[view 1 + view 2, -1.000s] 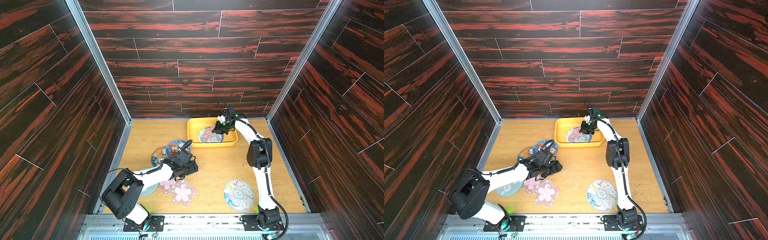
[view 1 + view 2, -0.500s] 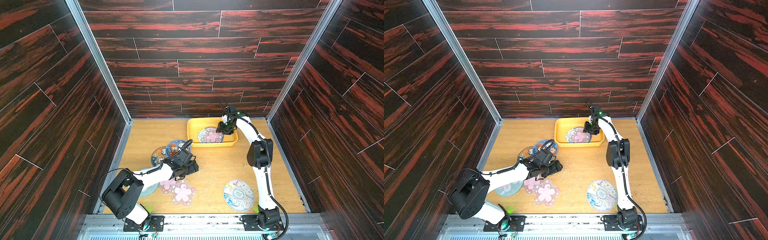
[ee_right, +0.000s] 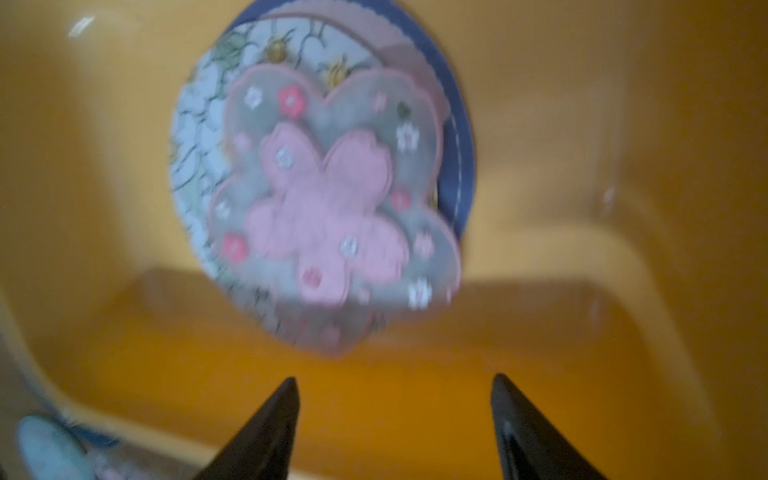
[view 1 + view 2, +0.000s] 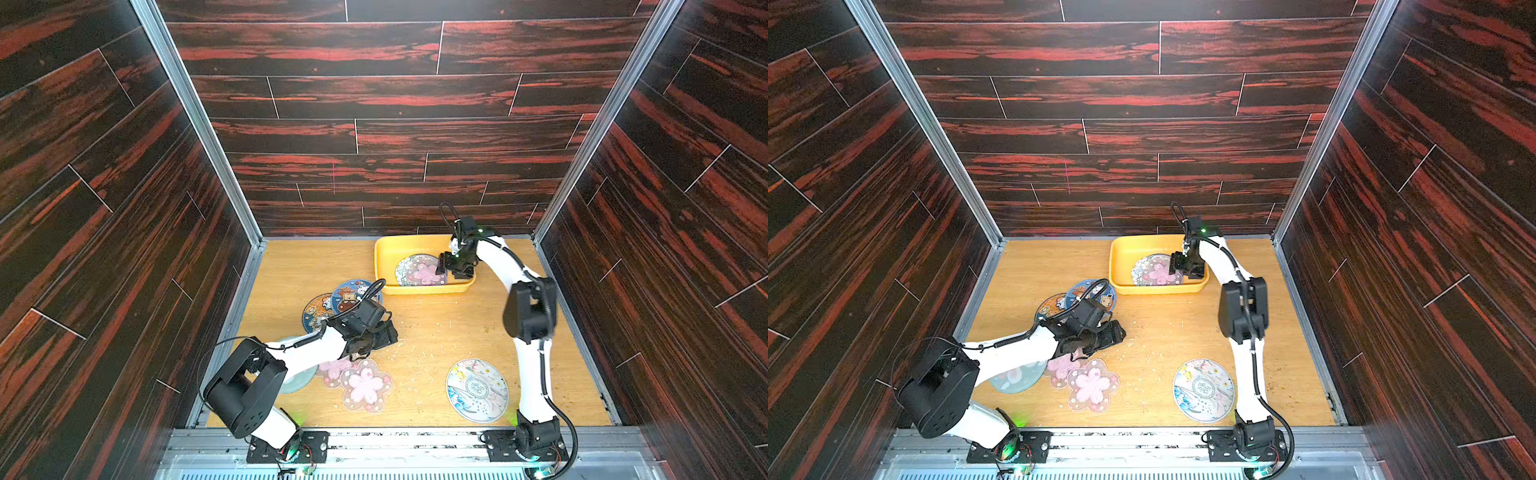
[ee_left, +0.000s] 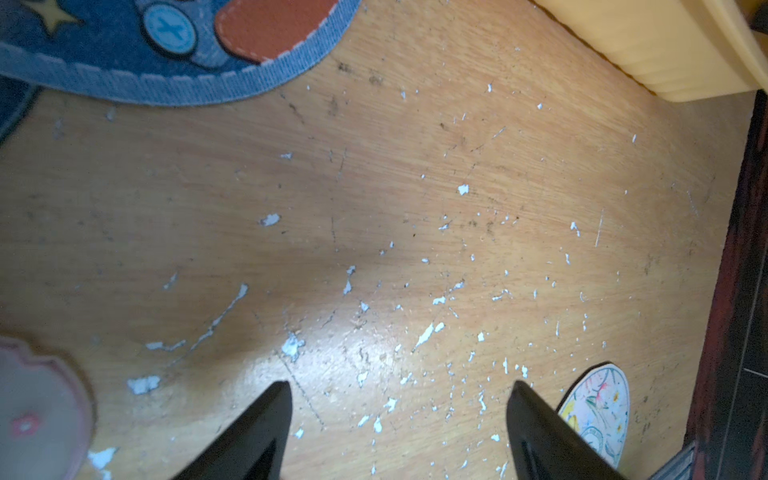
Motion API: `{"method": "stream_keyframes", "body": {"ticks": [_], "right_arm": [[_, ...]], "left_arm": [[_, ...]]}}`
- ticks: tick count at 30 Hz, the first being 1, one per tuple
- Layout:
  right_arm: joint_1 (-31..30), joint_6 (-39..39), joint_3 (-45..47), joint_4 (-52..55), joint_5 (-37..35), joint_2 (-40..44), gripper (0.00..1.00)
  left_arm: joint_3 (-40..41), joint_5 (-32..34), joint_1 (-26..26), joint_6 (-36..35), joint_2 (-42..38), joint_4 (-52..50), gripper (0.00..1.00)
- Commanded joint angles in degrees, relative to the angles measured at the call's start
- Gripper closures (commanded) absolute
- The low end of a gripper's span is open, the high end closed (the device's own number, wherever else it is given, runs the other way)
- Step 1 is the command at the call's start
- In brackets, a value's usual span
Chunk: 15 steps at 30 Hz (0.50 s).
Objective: Put the coasters into the storage box
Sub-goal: Place the coaster in the storage box, then move the coaster to the center of the board.
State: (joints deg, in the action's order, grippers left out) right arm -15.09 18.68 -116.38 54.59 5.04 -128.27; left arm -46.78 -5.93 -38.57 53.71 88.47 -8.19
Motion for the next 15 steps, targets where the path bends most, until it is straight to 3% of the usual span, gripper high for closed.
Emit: {"method": "stream_keyframes", "body": {"ticks": [1, 15], "right_arm": [[-0.1, 1.0, 7.1, -3.7, 1.4, 10.0, 0.22], [2.4, 9.9, 53.9, -14.8, 5.1, 39.8, 0.15]], "left_arm": [[-1.6, -0.2, 0.3, -1.1, 0.0, -1.3, 0.15], [-2.1, -0.9, 0.3, -3.0, -0.4, -2.4, 0.11]]}}
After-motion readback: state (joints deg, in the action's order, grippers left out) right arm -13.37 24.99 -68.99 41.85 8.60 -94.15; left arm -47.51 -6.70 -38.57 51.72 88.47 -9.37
